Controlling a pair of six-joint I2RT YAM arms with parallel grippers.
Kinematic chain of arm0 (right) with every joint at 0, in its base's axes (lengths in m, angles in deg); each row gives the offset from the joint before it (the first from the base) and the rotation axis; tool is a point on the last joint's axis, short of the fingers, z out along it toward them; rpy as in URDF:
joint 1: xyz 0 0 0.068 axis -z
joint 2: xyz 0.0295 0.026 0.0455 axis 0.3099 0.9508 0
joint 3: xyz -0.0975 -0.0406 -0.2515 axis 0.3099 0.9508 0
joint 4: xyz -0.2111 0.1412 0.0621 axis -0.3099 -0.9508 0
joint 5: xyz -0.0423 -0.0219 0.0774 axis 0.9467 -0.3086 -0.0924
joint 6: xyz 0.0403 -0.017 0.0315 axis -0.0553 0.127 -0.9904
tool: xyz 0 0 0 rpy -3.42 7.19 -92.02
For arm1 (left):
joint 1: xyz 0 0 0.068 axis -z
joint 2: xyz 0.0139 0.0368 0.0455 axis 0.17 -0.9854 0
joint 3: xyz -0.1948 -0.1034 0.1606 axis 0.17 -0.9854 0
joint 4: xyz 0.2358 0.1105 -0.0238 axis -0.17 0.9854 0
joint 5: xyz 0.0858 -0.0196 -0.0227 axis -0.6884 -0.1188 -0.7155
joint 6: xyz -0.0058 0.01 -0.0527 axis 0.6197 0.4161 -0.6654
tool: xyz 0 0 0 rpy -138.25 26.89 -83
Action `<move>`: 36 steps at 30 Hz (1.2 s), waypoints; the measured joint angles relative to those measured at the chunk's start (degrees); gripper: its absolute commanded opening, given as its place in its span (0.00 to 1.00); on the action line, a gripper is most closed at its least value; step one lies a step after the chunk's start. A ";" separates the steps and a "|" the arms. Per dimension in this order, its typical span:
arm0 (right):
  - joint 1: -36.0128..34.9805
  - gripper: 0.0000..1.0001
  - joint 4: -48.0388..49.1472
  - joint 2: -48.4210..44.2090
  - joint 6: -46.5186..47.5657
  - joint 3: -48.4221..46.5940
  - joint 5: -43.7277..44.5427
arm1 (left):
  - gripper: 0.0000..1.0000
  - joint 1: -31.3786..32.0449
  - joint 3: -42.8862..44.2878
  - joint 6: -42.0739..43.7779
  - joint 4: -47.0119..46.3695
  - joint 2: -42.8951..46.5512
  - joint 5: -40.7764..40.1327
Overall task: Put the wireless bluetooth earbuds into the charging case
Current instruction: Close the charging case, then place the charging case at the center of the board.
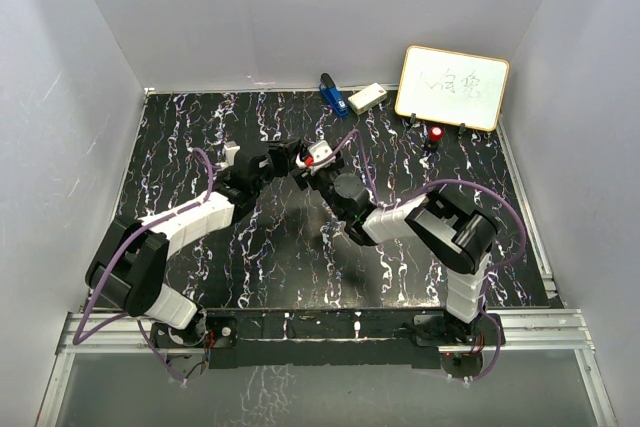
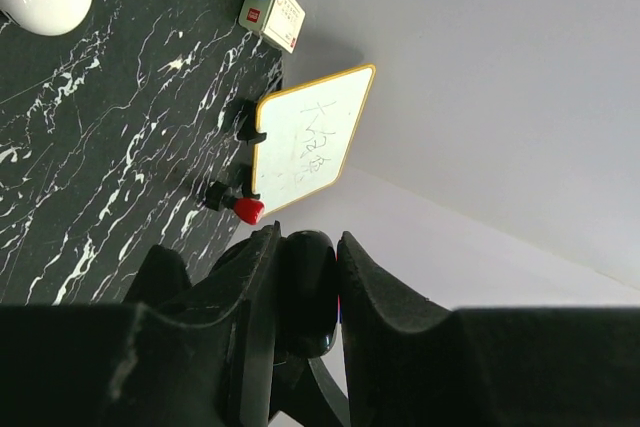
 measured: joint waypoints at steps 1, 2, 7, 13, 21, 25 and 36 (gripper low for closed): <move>0.00 0.68 0.00 0.13 0.13 -0.22 0.55 | 0.00 0.00 0.00 -0.02 0.09 0.00 -0.11; 0.00 0.69 0.07 0.37 0.31 -0.48 1.29 | 0.00 0.00 0.00 -0.02 0.24 0.02 -0.20; 0.02 0.69 1.22 1.25 1.36 -1.11 4.37 | 0.00 0.20 -0.42 -0.22 1.70 0.61 -0.48; -0.28 0.69 1.77 1.27 2.29 -1.11 5.99 | 0.00 0.22 -2.36 -0.61 3.13 3.17 -1.49; 1.33 0.69 2.49 1.14 3.08 0.68 7.91 | 0.00 0.28 -3.48 -1.07 5.20 4.13 -1.79; 1.77 0.73 0.87 -1.44 2.80 3.80 9.60 | 0.00 -0.26 -4.35 -0.22 6.93 4.87 -2.38; 2.14 0.89 -25.27 -21.86 -8.90 5.64 9.79 | 0.00 -6.40 -4.35 15.63 9.09 4.13 -0.74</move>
